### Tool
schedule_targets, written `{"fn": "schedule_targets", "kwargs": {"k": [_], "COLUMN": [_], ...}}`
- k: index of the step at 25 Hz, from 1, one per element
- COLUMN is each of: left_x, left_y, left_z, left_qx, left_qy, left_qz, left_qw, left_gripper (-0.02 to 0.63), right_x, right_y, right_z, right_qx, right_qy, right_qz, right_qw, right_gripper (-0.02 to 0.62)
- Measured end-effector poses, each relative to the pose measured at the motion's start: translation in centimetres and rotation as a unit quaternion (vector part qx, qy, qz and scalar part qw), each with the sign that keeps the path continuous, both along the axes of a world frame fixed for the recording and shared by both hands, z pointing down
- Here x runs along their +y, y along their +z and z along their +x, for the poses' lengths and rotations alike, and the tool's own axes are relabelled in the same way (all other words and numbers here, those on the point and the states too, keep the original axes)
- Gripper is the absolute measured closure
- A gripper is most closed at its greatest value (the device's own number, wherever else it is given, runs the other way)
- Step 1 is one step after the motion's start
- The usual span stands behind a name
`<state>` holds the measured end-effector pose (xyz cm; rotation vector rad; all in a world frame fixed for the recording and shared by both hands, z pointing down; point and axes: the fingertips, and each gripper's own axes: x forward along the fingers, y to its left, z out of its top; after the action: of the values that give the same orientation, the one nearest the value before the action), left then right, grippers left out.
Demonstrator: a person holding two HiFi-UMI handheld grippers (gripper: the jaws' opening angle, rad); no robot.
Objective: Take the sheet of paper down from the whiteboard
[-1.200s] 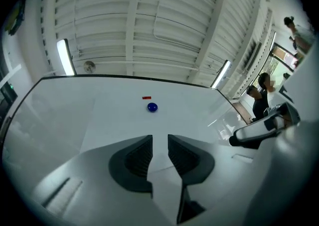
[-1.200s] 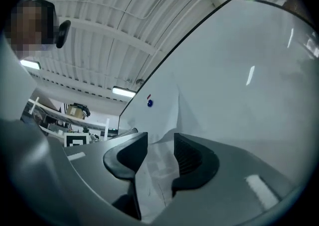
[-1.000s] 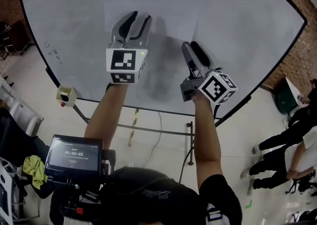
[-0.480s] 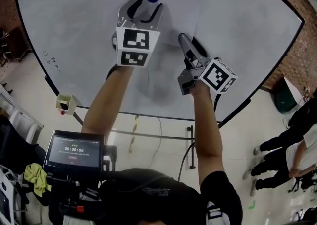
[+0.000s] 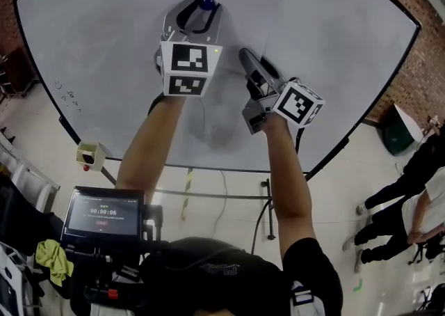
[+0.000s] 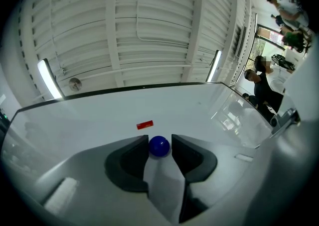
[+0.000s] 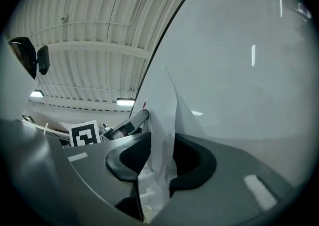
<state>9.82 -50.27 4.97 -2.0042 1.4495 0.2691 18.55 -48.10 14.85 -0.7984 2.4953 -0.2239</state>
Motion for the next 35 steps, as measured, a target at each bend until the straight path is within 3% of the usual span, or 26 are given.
{"fn": "schedule_targets", "kwargs": {"k": [6, 19, 31, 35], "left_x": [0.1, 1.2, 0.0, 3.1], "left_y": [-0.2, 0.4, 9.6, 11.0], "left_z": [0.4, 0.3, -4.4, -3.9], "left_qx": [0.000, 0.023, 0.041, 0.036], "left_qy": [-0.002, 0.029, 0.001, 0.001], "left_qz": [0.004, 0.004, -0.071, -0.089], "left_qw": [1.0000, 0.9993, 0.9967, 0.9953], "left_gripper": [0.477, 0.483, 0.483, 0.483], "right_x": [-0.3, 1.5, 1.4, 4.2], "right_y": [0.1, -0.3, 7.0, 8.2], "right_z": [0.1, 2.0, 0.6, 2.0], "right_qx": [0.005, -0.022, -0.003, -0.012], "right_qy": [0.001, 0.004, 0.013, 0.020], "right_qz": [-0.005, 0.004, -0.034, -0.050], "right_qw": [1.000, 1.000, 0.999, 0.998], "right_gripper": [0.580, 0.581, 0.583, 0.581]}}
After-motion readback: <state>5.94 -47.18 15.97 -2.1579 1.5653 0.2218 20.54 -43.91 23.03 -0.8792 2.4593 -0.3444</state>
